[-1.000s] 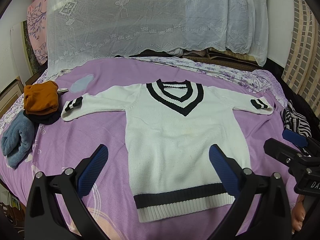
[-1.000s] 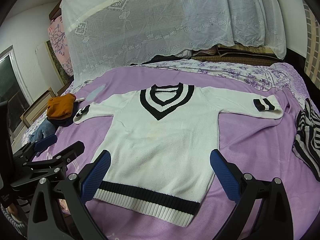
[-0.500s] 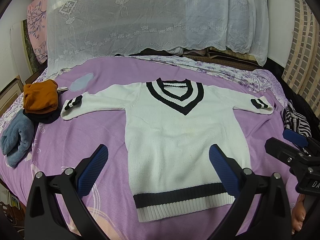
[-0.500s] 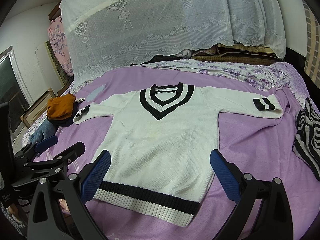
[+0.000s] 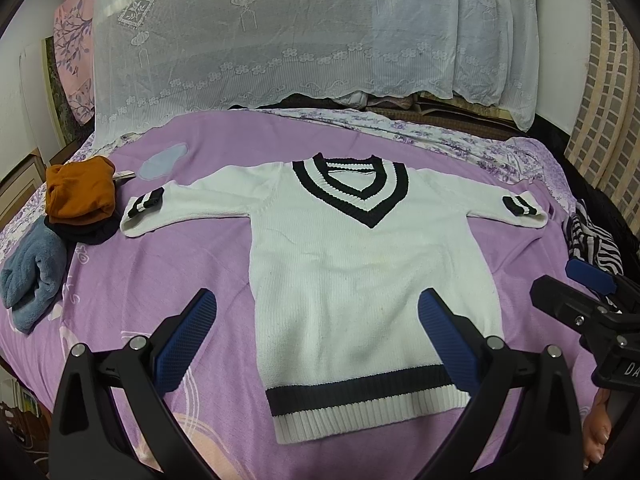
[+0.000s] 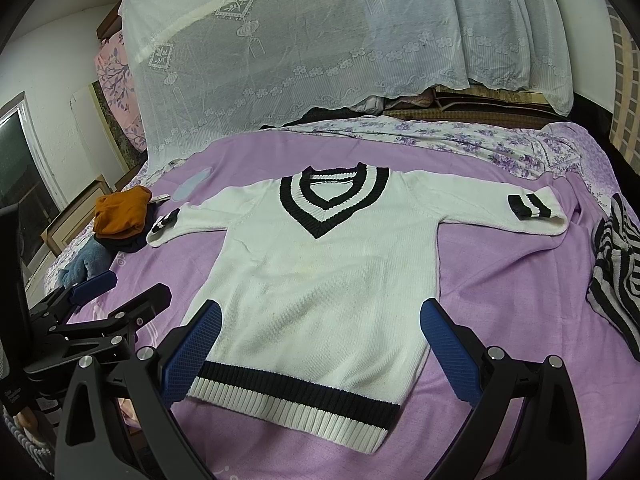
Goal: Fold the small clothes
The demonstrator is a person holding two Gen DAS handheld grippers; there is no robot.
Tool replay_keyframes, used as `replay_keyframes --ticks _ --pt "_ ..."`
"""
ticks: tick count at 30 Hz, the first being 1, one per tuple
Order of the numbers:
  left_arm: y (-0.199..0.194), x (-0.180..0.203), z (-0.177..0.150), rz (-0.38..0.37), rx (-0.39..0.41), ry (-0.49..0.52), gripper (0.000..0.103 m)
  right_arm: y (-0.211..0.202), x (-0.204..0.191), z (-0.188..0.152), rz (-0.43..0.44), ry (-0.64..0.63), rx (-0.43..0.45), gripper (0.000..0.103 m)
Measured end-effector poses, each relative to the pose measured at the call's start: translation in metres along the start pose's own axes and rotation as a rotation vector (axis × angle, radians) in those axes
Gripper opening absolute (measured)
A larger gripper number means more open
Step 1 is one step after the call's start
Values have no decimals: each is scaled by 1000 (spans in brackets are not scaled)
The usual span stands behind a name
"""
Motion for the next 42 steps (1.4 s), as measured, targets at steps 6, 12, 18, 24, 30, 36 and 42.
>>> replay_keyframes --ticks 6,12,18,24,30,36,42 --pt "6 -3 1 3 -11 -1 98 7 1 -2 0 9 -9 100" --pt "16 -4 4 19 -33 -3 98 16 7 -2 4 28 -31 100" --pt "27 -5 6 21 -57 -3 98 25 11 -1 2 43 -50 100" --pt "48 -2 8 38 -81 12 98 46 31 2 4 102 -82 100" --pt "84 0 14 32 -121 31 98 80 75 7 5 214 -100 100" --pt "131 9 33 17 -174 55 98 112 141 19 -55 339 -85 100" --pt "169 32 71 -10 -192 107 98 128 222 35 -72 529 -29 100"
Point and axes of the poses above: each gripper's, at about its wrist camera, not at the fingertips, and y roughly the way its jaws point, x to its right, z to its top, the point moved 4 cm from there along y, roughly the way its jaws point, and after that the axes turned 2 degrees about -x, right-handed, at the moved point
